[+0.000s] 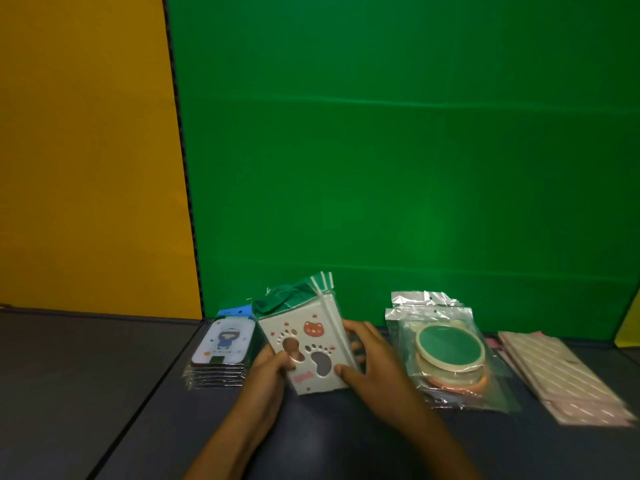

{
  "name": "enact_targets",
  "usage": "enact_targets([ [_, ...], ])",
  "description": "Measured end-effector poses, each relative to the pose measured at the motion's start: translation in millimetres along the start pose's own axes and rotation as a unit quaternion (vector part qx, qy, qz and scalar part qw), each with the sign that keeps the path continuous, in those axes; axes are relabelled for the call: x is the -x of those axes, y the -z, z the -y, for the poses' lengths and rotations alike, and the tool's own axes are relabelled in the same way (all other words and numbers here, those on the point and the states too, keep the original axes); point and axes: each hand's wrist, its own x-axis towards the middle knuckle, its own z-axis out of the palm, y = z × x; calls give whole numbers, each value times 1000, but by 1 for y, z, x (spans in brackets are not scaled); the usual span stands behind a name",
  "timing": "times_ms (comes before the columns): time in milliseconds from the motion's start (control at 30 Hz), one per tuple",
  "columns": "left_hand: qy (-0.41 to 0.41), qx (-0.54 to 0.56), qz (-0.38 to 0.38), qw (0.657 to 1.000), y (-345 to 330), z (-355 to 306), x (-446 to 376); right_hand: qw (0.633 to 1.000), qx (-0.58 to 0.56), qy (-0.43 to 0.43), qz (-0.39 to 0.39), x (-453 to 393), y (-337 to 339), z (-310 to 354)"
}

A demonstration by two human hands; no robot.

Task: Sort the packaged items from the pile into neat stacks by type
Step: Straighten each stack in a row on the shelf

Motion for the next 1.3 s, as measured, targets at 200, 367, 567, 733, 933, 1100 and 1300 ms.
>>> enact_targets([
  [200, -65, -263, 17, 963, -15, 8, 2, 994, -76, -55, -55, 6, -15, -48],
  [367, -78, -266, 17, 961, -14, 14, 0, 994, -58, -61, -74, 7, -19, -50],
  [567, -67, -235, 16, 969, -22, 21, -2, 992, -39, -60, -101, 7, -41, -45],
  [733, -71, -294, 30, 953, -9, 12, -5, 994, -24, -57, -91, 3, -34, -53],
  [933, -114, -311, 39, 943, -12, 21, -5, 993, 6, -50, -104, 4, -39, -51],
  [1100, -170, -345, 50, 922, -7, 10, -9, 990, 42, -18, -136, -3, -30, -51],
  [1300, -202, -364, 53, 908, -1, 20, -11, 992, 33, -41, -118, -2, -36, -50],
])
